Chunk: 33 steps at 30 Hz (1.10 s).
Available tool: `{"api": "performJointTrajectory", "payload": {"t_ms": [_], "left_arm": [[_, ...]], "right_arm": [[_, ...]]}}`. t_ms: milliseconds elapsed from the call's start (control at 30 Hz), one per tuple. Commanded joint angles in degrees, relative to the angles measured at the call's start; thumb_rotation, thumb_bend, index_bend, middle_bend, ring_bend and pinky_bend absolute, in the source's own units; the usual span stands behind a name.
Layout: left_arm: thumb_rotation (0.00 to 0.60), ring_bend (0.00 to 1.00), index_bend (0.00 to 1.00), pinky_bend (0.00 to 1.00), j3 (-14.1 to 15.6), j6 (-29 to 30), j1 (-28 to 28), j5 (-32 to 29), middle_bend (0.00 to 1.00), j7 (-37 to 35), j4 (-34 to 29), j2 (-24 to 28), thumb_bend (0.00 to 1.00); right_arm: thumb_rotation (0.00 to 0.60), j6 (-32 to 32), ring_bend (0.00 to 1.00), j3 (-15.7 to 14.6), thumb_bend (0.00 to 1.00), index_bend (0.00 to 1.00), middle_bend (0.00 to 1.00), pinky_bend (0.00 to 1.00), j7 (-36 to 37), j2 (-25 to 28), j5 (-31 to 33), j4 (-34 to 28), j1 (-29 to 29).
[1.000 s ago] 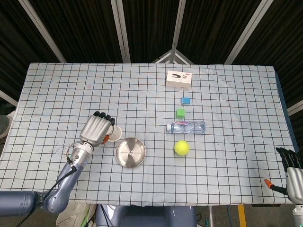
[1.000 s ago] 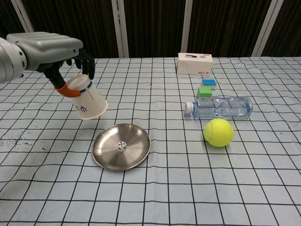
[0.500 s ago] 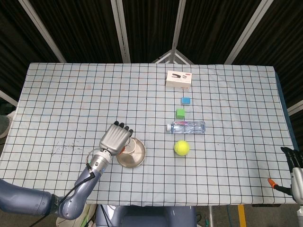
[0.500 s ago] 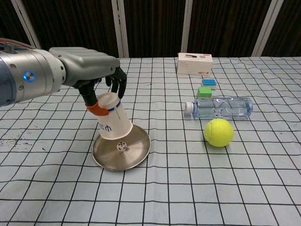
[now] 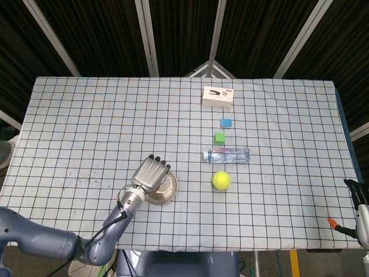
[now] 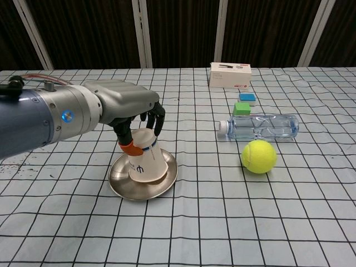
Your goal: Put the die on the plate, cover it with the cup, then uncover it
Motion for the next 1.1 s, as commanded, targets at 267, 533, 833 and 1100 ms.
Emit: {"api": "performJointTrajectory", "payload": {"t_ms": [267, 533, 833, 1100], "left_arm": [[0.6, 0.15, 0.18, 0.2, 2.1, -2.0, -0.5, 0.5, 0.15, -0.6, -1.4, 2.6, 0.4], [0.6, 0.05, 0.13, 0.2, 4.0, -0.7, 0.4, 5.3, 0.01, -2.3, -1.5, 3.1, 0.4], [0.6, 0.12, 0.2, 0.23, 6.9, 2.5, 2.5, 9.3, 0.16, -3.3, -1.1, 3.1, 0.4], [0.6, 0.17, 0.24, 0.28, 8.1, 4.3, 3.3, 11.4, 0.22, -2.7, -0.7, 2.4, 0.4]], "right_arm": [[0.6, 0.0, 0.1, -0.1, 0.13, 0.12, 0.14, 0.03, -0.1, 0.1, -0.2, -0.2, 0.0], [0.6, -0.1, 0.1, -0.1, 0.13, 0.12, 0.14, 0.03, -0.1, 0.2, -0.2, -0.4, 0.0], [0.6, 0.0, 0.1, 0.1, 0.13, 0.12, 0.14, 0.03, 0.0, 0.3, 0.1, -0.5, -0.1], [0.6, -0.2, 0.1, 0.0, 0.13, 0.12, 0.14, 0.03, -0.5, 0.2, 0.2, -0.7, 0.0]]}}
